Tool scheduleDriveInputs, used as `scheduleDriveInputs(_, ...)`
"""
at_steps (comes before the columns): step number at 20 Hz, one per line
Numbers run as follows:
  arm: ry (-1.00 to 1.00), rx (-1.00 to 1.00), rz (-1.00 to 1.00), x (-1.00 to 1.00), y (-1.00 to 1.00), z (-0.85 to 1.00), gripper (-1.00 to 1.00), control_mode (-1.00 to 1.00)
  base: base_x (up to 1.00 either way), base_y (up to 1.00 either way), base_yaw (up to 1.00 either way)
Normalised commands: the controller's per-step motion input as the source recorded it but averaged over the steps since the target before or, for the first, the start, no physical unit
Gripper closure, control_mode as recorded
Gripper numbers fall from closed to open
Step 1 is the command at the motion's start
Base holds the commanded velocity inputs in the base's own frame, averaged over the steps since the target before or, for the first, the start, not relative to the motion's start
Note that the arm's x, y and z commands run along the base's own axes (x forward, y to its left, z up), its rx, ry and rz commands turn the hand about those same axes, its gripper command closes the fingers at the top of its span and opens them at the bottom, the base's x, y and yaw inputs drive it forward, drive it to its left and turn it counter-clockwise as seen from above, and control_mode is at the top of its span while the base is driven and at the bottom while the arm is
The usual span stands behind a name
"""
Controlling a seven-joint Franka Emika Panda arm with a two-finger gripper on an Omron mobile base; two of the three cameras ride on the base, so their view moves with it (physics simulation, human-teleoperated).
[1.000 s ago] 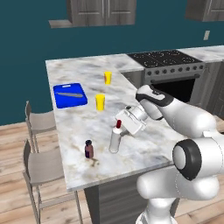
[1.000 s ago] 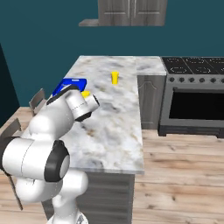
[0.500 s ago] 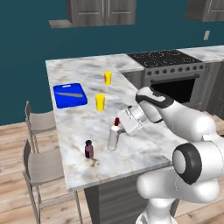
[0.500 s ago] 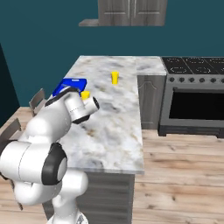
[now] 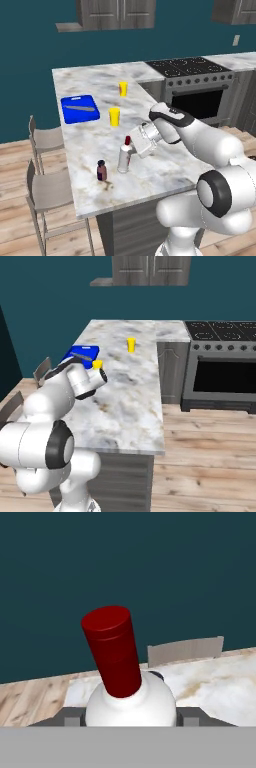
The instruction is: Place the drinks on the dining counter in a tight cluster.
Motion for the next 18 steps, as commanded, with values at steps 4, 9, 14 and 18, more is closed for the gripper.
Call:
scheduleDriveInputs(4, 0.00, 0.00, 0.00, 0.10, 0.06, -0.07, 1.00, -1.00, 0.00, 0.00, 0.00)
scheduleDriveInputs(9, 0.00, 0.00, 0.00, 0.07, 0.08, -0.19, 1.00, -1.00, 0.00, 0.00, 0.00)
scheduleDriveInputs(14, 0.00, 0.00, 0.00, 0.01, 0.10, -0.18, 1.00, -1.00, 0.00, 0.00, 0.00)
scheduleDriveInputs(18, 0.00, 0.00, 0.00, 0.02, 0.08, -0.21, 1.00, -1.00, 0.00, 0.00, 0.00)
